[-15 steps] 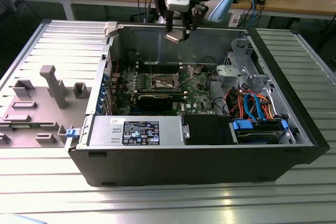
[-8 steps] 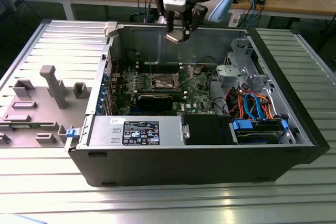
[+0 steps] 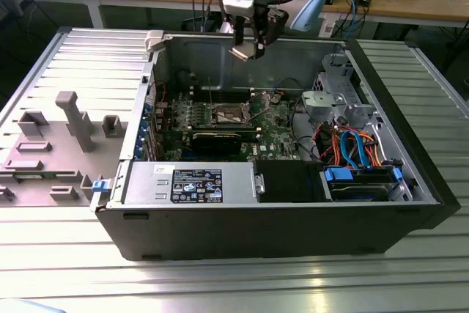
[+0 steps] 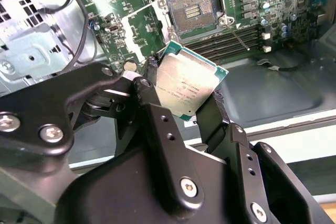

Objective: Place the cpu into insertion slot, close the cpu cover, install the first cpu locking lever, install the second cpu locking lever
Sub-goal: 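Place the cpu into insertion slot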

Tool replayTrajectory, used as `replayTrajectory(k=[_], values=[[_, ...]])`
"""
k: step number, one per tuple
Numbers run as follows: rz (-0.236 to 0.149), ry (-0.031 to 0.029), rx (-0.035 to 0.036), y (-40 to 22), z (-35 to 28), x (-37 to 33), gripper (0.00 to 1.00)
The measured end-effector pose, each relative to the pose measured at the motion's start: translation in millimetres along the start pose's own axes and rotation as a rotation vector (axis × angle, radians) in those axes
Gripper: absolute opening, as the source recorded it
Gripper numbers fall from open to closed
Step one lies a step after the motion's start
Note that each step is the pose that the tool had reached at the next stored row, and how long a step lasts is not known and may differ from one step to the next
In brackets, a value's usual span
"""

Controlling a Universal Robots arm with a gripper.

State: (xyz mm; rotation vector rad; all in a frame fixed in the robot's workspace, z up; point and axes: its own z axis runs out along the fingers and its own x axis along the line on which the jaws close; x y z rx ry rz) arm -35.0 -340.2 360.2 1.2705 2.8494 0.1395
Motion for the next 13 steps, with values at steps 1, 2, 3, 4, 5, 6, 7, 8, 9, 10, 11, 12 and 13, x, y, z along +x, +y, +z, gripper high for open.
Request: replayTrajectory(k=[1,2,3,4,5,6,7,8,9,10,11,12,13], values=[[0.014,-0.0013,-0.0004,-0.1,0.2,0.0,0.54],[0.021,-0.0019,-0.0005,-0.1,0.3,0.1,0.54],[0.028,-0.0025,-0.0006,-0.2,0.4,0.1,0.54],[0.034,-0.003,-0.0006,-0.4,0.4,0.3,0.54],[0.036,-0.0032,-0.0008,-0.4,0.4,0.3,0.54],[0.036,-0.0032,-0.0007,-0.3,0.4,0.2,0.54],[0.036,-0.0032,-0.0007,-0.3,0.4,0.3,0.54],[0.036,-0.0032,-0.0007,-0.3,0.4,0.3,0.54],[0.036,-0.0032,-0.0008,-0.3,0.4,0.3,0.54],[0.036,-0.0032,-0.0007,-0.4,0.4,0.3,0.54],[0.038,-0.0034,-0.0008,-0.4,0.4,0.3,0.54],[0.041,-0.0036,-0.0009,-0.4,0.5,0.3,0.54],[0.047,-0.0042,-0.001,-0.4,0.6,0.3,0.54]])
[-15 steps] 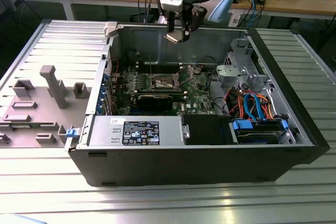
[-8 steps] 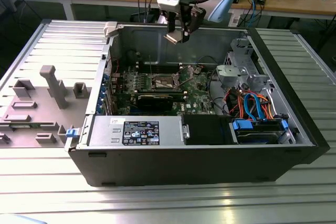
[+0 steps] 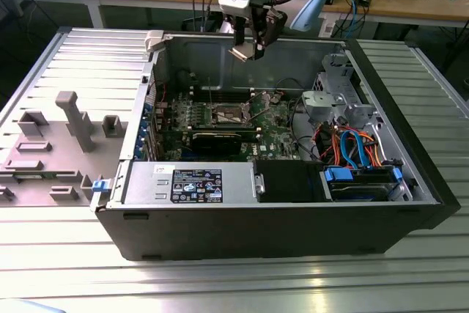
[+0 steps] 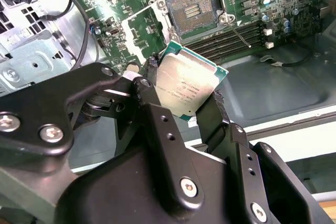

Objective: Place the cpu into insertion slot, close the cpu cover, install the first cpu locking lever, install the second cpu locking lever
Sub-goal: 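Place the cpu into insertion slot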

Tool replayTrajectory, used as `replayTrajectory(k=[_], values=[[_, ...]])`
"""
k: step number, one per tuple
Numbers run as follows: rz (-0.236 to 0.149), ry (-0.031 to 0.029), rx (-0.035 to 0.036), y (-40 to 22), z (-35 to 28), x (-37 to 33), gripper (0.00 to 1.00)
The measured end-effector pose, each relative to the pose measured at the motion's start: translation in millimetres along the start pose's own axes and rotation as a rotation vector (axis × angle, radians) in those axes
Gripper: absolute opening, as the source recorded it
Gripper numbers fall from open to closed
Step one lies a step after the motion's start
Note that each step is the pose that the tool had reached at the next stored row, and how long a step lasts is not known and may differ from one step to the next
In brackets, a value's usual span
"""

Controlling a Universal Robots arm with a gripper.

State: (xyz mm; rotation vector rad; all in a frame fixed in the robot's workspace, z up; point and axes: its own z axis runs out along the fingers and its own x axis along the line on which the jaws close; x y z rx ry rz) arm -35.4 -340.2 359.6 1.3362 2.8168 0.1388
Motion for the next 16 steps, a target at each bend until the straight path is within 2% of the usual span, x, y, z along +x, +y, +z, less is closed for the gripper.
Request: replayTrajectory(k=[16], values=[[0.171,-0.0153,-0.0032,-0.6,5.9,-0.1,0.54]])
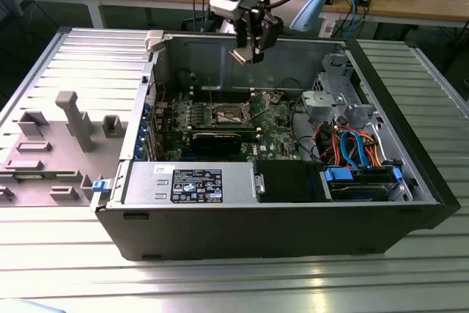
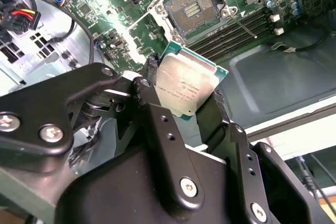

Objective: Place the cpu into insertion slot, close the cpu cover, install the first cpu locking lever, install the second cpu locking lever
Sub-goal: 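Place the cpu into insertion slot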

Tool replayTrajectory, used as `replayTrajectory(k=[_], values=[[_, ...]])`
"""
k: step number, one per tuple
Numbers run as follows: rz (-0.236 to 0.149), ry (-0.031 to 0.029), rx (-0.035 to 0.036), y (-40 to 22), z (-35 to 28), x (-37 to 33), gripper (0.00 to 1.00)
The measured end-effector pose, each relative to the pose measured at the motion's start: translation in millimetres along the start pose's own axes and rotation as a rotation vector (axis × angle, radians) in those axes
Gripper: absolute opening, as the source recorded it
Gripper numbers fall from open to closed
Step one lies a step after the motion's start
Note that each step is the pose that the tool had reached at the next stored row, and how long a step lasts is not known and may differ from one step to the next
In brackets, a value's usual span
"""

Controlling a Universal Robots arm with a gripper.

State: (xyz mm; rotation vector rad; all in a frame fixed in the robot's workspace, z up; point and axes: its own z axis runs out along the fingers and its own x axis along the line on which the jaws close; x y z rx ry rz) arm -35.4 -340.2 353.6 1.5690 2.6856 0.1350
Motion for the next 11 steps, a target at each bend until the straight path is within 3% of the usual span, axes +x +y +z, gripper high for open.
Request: replayTrajectory(k=[11], values=[[0.115,-0.0104,-0.0022,-0.7,2.7,0.2,0.54]])
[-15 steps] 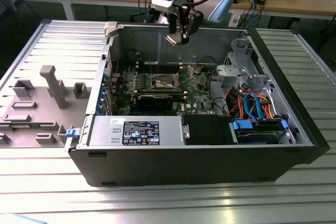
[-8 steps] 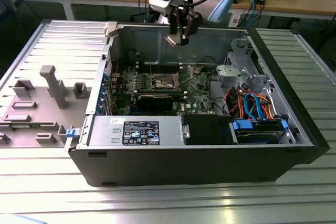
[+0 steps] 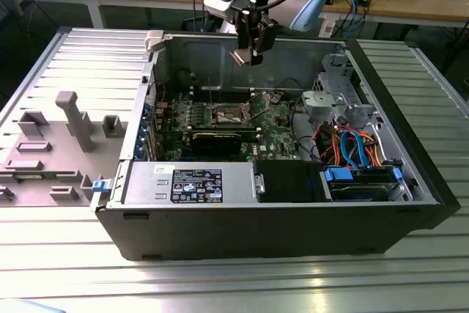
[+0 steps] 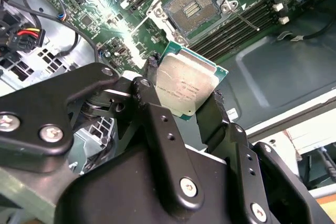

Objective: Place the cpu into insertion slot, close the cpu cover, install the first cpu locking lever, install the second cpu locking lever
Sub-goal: 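Place the cpu into insertion slot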

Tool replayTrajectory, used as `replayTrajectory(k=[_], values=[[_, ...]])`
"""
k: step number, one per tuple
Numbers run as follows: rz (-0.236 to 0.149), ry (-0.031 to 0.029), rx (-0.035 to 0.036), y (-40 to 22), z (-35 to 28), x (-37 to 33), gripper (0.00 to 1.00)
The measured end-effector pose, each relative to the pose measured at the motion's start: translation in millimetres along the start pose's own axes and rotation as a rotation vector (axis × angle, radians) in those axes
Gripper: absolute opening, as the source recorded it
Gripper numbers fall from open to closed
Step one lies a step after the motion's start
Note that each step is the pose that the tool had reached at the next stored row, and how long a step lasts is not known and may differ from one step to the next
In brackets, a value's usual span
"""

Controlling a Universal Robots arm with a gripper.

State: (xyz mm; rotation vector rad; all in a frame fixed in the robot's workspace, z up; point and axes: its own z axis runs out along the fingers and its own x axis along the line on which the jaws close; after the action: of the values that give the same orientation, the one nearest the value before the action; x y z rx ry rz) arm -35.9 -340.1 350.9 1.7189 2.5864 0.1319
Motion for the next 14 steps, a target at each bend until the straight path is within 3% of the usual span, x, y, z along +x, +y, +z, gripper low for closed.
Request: replayTrajectory(k=[3,14], values=[[0.044,-0.0038,-0.001,-0.2,1.8,0.0,0.54],[0.139,-0.0123,-0.0029,-2.3,3.7,0.7,0.54]])
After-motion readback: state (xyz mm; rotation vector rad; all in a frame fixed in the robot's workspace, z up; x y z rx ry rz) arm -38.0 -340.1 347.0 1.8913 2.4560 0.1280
